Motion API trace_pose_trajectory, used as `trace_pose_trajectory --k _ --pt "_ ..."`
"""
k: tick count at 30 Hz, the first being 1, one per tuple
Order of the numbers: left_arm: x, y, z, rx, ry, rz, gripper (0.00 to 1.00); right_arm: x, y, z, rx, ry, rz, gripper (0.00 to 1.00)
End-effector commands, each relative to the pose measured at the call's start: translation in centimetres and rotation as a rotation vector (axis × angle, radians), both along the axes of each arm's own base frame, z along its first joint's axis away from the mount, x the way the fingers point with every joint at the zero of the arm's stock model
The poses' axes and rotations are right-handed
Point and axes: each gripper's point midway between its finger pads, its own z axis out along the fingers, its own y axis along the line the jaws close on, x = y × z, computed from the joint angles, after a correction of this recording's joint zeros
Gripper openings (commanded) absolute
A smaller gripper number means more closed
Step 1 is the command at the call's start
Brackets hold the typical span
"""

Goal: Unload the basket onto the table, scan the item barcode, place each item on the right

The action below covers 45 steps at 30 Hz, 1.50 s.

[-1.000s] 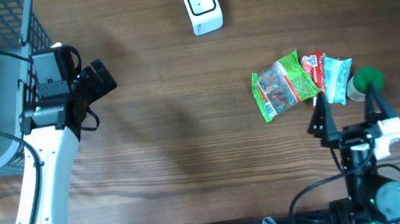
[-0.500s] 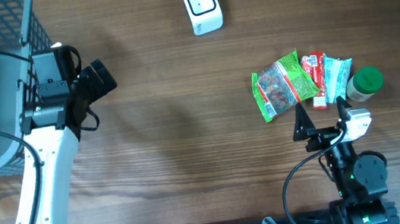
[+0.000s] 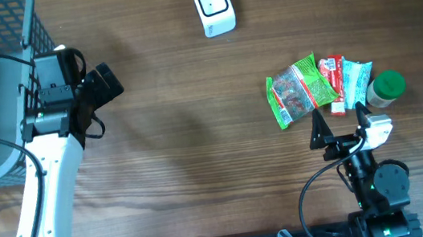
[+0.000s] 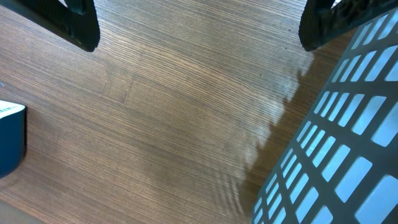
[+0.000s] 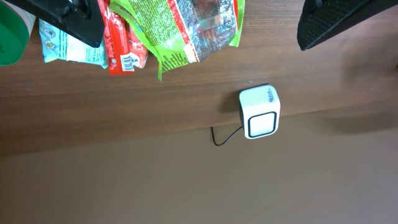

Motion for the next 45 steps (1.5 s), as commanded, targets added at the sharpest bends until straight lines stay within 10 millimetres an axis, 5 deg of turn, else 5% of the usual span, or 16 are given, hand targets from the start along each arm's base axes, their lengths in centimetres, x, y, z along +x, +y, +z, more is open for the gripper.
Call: trace_pose_trajectory --k 1,4,6,9,11,13,17,21,23,28,30,36,45 --pt "-0.1 0.4 1.4 0.011 -0.035 0.009 1.00 0.0 0.1 -0.1 0.013 0.006 0.008 1.00" --pt "-2.2 0.3 6.4 0.015 -0.169 0.009 1.00 0.0 0.1 -0.1 0.013 0.006 0.008 1.00" --pt "-5.5 0.2 13.0 0.021 -0.380 0.010 1.00 0.0 0.1 -0.1 0.013 0.006 0.008 1.00" --pt "-11.9 0.0 20.3 0.028 -0.655 0.012 1.00 0.0 0.1 -0.1 0.013 0.006 0.008 1.00" --pt "-16.5 -0.2 23.7 0.033 -0.818 0.011 1.00 0.0 0.1 -0.1 0.013 0.006 0.008 1.00" --pt "-19.5 -0.1 24.6 0.039 -0.883 0.018 1.00 0.0 0.1 -0.1 0.013 0.006 0.008 1.00" --pt "-26.0 -0.3 18.8 0.033 -0.810 0.030 1.00 0.0 0.1 -0.1 0.013 0.006 0.008 1.00" --pt "-27.6 -0.7 15.9 0.024 -0.851 0.011 1.00 0.0 0.1 -0.1 0.013 0.006 0.008 1.00" --pt "-26.6 -1.3 16.2 0.008 -0.879 -0.024 1.00 0.0 0.1 -0.1 0.013 0.006 0.008 1.00" --pt "-21.8 -3.5 20.5 -0.020 -1.204 -0.174 1.00 0.0 0.1 -0.1 0.013 0.006 0.008 0.99" --pt "-20.0 -4.5 20.3 -0.023 -1.319 -0.246 1.00 0.0 0.1 -0.1 0.013 0.006 0.008 1.00" --pt "-15.1 -4.8 11.7 -0.034 -1.290 -0.271 1.00 0.0 0.1 -0.1 0.013 0.006 0.008 1.00" --pt "-12.6 -4.2 2.0 -0.069 -0.988 -0.219 1.00 0.0 0.1 -0.1 0.013 0.006 0.008 1.00"
